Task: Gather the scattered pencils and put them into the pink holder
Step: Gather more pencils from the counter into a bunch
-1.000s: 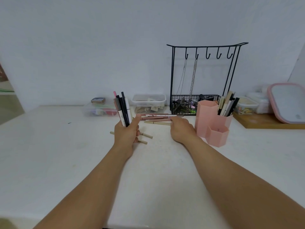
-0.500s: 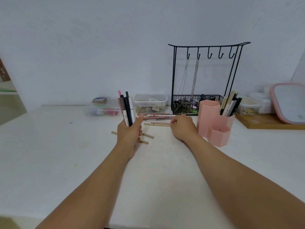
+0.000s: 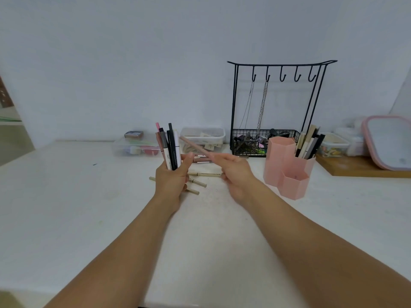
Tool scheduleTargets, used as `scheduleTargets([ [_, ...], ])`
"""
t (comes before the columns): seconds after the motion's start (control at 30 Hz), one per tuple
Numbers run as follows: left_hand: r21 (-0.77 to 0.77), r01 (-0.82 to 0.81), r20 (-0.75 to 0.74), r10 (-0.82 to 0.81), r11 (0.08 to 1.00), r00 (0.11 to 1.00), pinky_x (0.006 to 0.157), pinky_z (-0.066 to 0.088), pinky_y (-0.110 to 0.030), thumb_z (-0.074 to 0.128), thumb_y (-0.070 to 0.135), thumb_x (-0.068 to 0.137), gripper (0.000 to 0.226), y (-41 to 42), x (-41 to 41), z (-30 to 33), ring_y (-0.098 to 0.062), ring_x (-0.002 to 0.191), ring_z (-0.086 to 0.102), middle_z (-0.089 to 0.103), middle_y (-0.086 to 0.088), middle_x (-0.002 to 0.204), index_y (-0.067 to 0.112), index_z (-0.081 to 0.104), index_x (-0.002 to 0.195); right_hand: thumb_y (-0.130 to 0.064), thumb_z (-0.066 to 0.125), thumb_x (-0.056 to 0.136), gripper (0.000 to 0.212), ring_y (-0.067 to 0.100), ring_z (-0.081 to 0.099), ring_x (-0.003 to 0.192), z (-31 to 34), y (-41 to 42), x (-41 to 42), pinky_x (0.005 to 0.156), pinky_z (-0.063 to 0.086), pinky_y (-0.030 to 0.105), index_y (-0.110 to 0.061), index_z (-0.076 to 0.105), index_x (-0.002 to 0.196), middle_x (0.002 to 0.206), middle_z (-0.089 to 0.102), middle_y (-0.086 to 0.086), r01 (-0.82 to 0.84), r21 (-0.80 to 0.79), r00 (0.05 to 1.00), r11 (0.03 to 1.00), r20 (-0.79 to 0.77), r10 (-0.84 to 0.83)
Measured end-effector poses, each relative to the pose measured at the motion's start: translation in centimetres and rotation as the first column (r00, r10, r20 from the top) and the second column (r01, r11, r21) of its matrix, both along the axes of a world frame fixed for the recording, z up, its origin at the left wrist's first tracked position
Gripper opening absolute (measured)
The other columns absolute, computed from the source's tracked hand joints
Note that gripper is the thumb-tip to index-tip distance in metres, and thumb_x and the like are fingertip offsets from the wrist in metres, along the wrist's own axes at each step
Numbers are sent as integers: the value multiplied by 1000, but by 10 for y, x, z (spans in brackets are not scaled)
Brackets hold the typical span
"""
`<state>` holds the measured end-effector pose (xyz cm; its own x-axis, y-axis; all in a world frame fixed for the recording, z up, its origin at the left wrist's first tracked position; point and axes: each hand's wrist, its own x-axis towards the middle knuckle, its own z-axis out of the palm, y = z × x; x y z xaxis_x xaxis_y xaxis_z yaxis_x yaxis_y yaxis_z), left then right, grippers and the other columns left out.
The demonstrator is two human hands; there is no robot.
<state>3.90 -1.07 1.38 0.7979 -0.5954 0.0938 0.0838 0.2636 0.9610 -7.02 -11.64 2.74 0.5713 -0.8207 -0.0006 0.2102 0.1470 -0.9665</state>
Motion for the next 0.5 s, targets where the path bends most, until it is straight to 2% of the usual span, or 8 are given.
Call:
scheduleTargets([
  [0.07, -17, 3, 2, -3, 1000, 1000, 41, 36, -19, 83, 33, 82, 21, 2, -2, 2, -10, 48, 43, 49, 4, 59, 19, 69, 89, -16, 78, 82, 6, 6, 33, 55, -5, 9, 7, 53, 31, 19, -17, 76, 88, 74, 66, -10, -127, 66, 991, 990, 59, 123],
  [0.13, -27, 4, 4, -4, 1000, 1000, 40, 35, -18, 85, 30, 80, 21, 2, -4, 4, -9, 46, 42, 49, 5, 56, 19, 69, 88, -18, 77, 83, 7, 6, 33, 56, -11, 15, 12, 50, 31, 19, -17, 78, 90, 70, 60, -10, -206, 48, 978, 977, 43, 204],
  [0.27, -28, 4, -6, -5, 1000, 1000, 39, 33, -19, 87, 25, 78, 25, 2, -4, 4, -9, 45, 41, 48, 2, 56, 21, 63, 73, -19, 72, 89, 7, 9, 38, 57, -18, 17, 16, 51, 32, 22, -15, 77, 88, 61, 47, -4, -231, -105, 973, 967, -24, 229],
  [0.37, -12, 4, 7, -4, 1000, 1000, 38, 33, -17, 82, 15, 82, 23, 2, -4, 4, -8, 40, 44, 52, 1, 51, 17, 63, 69, -11, 70, 90, 11, 14, 43, 56, -22, 18, 18, 52, 33, 25, -11, 76, 80, 63, 56, 6, -247, -279, 968, 928, -23, 251],
  [0.43, 1, 3, 10, -3, 1000, 1000, 38, 36, -17, 76, 11, 84, 22, 2, -5, 4, -8, 37, 47, 54, 1, 47, 13, 60, 68, -12, 73, 87, 7, 14, 54, 62, -21, 15, 17, 56, 42, 25, -12, 77, 81, 73, 68, 8, -214, -360, 976, 908, -43, 213],
  [0.47, 17, -5, 15, 5, 1000, 1000, 40, 37, -18, 75, 13, 85, 22, 2, -5, 4, -9, 38, 48, 53, -1, 47, 12, 60, 69, -16, 76, 85, 4, 10, 60, 67, -21, 10, 16, 60, 45, 22, -16, 78, 83, 79, 72, 3, -144, -435, 990, 889, -65, 128],
  [0.5, 33, -18, 24, 17, 999, 1000, 43, 37, -20, 74, 17, 84, 21, 1, -4, 3, -10, 40, 47, 52, -3, 49, 11, 61, 70, -22, 77, 85, 3, 5, 62, 73, -22, 4, 15, 65, 46, 18, -19, 78, 85, 83, 74, -3, -47, -562, 994, 826, -106, -16],
])
